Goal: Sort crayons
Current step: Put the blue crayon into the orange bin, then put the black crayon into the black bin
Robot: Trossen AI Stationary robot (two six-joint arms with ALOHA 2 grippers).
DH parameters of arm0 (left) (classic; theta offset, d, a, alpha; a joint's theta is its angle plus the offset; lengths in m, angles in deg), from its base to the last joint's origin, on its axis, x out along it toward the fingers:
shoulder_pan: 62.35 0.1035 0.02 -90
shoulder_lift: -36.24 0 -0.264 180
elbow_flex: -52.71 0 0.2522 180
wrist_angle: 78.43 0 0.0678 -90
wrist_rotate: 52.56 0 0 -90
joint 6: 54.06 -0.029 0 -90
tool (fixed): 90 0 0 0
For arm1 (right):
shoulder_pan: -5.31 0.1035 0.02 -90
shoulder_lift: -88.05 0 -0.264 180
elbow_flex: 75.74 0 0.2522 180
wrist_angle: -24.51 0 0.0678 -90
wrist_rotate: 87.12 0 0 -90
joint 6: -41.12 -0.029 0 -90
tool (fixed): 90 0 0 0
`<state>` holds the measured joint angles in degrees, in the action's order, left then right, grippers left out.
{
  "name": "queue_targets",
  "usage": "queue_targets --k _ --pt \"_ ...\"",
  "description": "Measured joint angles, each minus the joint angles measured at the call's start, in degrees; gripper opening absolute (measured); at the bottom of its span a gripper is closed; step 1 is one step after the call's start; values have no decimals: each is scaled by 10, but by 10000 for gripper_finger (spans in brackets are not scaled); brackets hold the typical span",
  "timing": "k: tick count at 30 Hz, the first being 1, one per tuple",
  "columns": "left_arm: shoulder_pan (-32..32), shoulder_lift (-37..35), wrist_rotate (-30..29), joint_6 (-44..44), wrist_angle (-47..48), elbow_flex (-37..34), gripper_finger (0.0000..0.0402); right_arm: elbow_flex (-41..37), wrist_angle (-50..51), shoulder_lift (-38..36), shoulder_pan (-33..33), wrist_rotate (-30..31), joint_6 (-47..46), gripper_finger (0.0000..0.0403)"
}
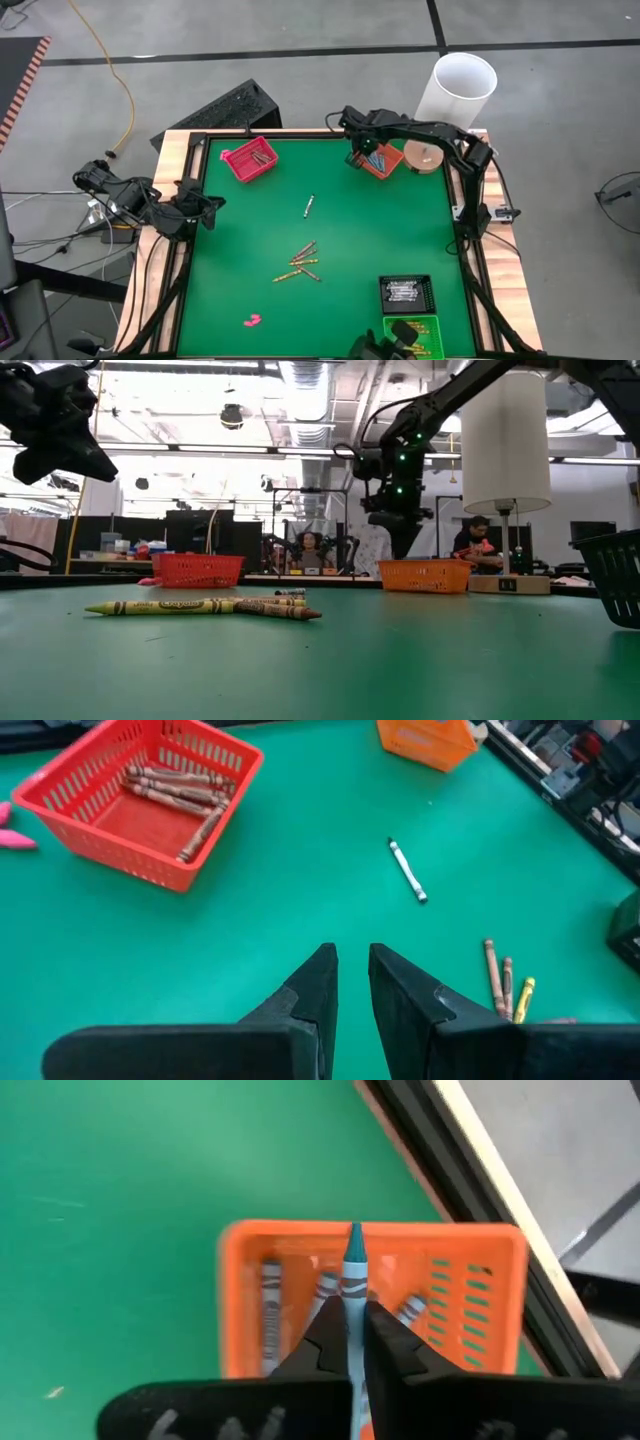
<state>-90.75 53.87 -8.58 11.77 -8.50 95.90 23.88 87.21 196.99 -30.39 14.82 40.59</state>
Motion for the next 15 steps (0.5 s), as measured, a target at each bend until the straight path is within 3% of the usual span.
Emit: queue_targets --k 8,15 --pt "0 0 -9 0 0 0 50 0 32 1 -9 1 -8 54" --pt "0 0 -9 0 0 0 50 0 45 -6 -2 -19 -5 58"
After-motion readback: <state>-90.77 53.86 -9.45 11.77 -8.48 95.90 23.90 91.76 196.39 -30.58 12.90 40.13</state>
